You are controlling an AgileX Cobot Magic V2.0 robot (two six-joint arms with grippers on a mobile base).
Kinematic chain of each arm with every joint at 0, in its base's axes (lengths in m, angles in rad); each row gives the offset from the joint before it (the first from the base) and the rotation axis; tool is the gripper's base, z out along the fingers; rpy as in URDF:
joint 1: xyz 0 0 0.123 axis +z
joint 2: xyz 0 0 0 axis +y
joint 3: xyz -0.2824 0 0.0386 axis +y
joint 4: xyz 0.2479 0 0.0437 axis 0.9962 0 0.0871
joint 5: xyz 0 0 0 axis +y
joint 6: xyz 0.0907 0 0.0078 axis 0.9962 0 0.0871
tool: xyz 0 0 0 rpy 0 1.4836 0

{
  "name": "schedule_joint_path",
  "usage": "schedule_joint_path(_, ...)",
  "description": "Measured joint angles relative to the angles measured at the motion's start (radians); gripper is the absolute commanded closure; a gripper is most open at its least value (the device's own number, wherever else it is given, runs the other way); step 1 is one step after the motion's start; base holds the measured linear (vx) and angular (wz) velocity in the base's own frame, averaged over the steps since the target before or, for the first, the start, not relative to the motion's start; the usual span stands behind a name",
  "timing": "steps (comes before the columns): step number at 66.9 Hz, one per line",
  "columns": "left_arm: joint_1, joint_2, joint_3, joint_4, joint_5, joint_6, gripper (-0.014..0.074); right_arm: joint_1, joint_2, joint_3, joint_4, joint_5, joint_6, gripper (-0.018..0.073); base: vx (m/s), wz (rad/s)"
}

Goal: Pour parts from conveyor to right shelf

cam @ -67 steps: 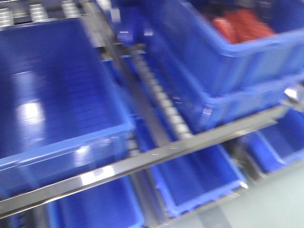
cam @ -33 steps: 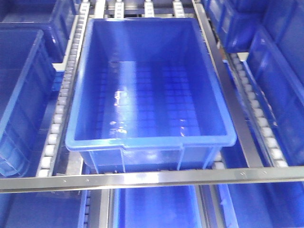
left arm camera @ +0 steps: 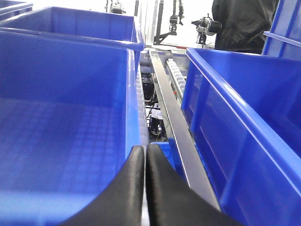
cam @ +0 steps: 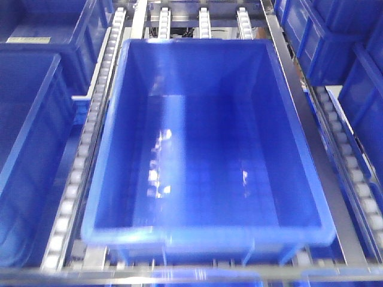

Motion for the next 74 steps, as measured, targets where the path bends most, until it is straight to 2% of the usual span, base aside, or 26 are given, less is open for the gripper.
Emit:
schedule_joint_path(37, 0.000, 0.000, 0.000, 0.000, 0.000, 0.000, 0.0603, 0.000, 0.000, 0.000, 0.000, 0.000, 0.000, 0.0564, 0.17, 0.03)
schedule_joint_path(74, 0.000, 0.000, 0.000, 0.000, 0.000, 0.000, 0.0603, 0.000, 0.000, 0.000, 0.000, 0.000, 0.000, 0.0564, 0.04, 0.02)
